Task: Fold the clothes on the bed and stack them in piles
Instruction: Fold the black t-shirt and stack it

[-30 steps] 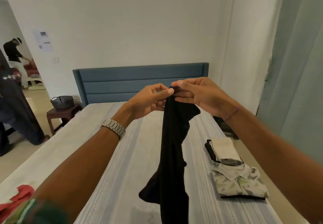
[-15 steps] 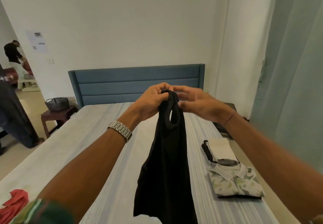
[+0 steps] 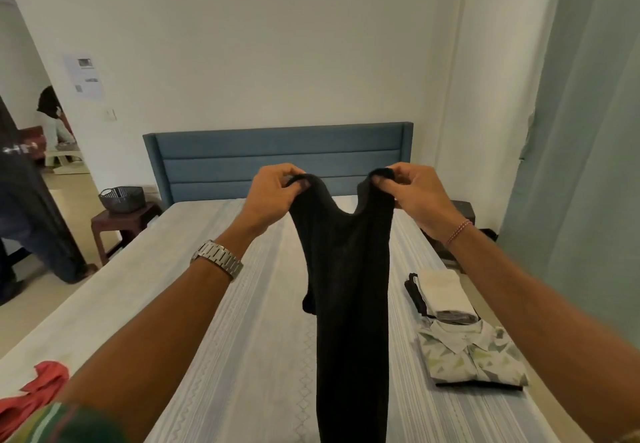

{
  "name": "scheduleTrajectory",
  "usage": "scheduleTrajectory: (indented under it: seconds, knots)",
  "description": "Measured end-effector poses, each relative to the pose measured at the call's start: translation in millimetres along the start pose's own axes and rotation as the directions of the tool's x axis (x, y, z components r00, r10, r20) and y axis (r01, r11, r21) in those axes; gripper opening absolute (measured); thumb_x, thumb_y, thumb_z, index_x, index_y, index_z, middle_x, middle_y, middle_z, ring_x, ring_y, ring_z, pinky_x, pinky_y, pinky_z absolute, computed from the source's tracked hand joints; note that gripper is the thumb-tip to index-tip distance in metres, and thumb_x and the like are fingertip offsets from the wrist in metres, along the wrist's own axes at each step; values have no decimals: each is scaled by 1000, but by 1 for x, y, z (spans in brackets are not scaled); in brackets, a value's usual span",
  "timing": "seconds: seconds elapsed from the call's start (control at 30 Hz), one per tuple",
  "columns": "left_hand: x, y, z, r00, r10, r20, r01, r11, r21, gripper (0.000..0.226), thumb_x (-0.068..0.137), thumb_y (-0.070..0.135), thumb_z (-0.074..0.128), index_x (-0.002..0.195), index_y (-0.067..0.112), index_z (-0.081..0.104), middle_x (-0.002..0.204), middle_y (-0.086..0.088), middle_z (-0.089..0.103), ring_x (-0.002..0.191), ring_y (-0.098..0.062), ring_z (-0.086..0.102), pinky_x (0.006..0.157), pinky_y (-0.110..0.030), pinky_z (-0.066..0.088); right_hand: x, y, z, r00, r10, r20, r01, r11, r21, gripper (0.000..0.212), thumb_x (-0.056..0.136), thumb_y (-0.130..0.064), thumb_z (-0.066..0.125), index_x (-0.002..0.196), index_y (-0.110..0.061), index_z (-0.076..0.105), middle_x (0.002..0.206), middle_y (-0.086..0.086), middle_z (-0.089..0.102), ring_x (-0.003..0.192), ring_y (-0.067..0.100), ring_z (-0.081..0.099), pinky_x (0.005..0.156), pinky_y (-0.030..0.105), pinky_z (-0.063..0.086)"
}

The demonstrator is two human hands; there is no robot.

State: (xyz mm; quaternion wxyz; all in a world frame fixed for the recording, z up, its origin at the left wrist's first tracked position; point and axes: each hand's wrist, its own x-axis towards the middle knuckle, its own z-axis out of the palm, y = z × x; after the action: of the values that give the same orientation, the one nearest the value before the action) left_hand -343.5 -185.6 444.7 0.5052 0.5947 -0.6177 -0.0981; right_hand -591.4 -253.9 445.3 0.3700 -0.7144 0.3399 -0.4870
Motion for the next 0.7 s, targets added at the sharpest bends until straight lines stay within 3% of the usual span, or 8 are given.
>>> scheduleTrajectory:
  seconds: [0.17,0.23,0.33,0.47,0.63,0.7]
  knots:
    - [2,-20,-47,983,-51,-178,56,998,26,11,87,24,79,98,20,80,86,-2,77,84,-22,74,78,-44,62,3,3,-26,979,107,-174,-86,989,124,10,90,-29,75,99,-25,71,101,-1,74,97,15,70,85,29,59]
    - [0,-20,-65,990,-43,-134,44,999,8,11,85,25,81,94,19,81,82,1,77,83,-21,74,72,-32,60,1,1,-37,974,107,-200,-82,988,131,16,86,-26,77,101,-21,73,101,-2,74,96,13,69,84,27,58]
    - [-3,-11,-84,997,76,-30,-73,993,88,6,84,21,81,87,26,79,77,11,76,78,-11,73,68,-17,56,-3,-5,-45,985,77,-155,-61,992,107,24,81,-25,79,103,-17,76,101,0,75,95,13,69,85,26,57]
    - [-7,7,-105,990,126,56,-133,980,150,12,83,16,81,86,27,76,76,15,74,77,-3,71,70,-13,54,-14,-21,-54,994,74,-83,-62,988,139,33,71,-33,76,100,-16,75,94,-1,74,83,6,72,72,20,57]
    - [-21,19,-130,980,140,139,-162,973,164,12,90,7,73,97,17,75,82,12,76,80,1,70,72,-9,52,-32,-26,-66,994,111,-22,-107,984,140,32,78,-36,71,102,-15,75,100,3,76,94,13,71,86,31,57]
    - [-28,21,-137,978,143,151,-170,969,178,12,90,5,72,98,13,75,88,6,76,81,0,70,73,-11,54,-44,-27,-64,993,115,-35,-108,983,151,30,79,-36,70,102,-16,74,98,0,76,95,14,71,83,30,58]
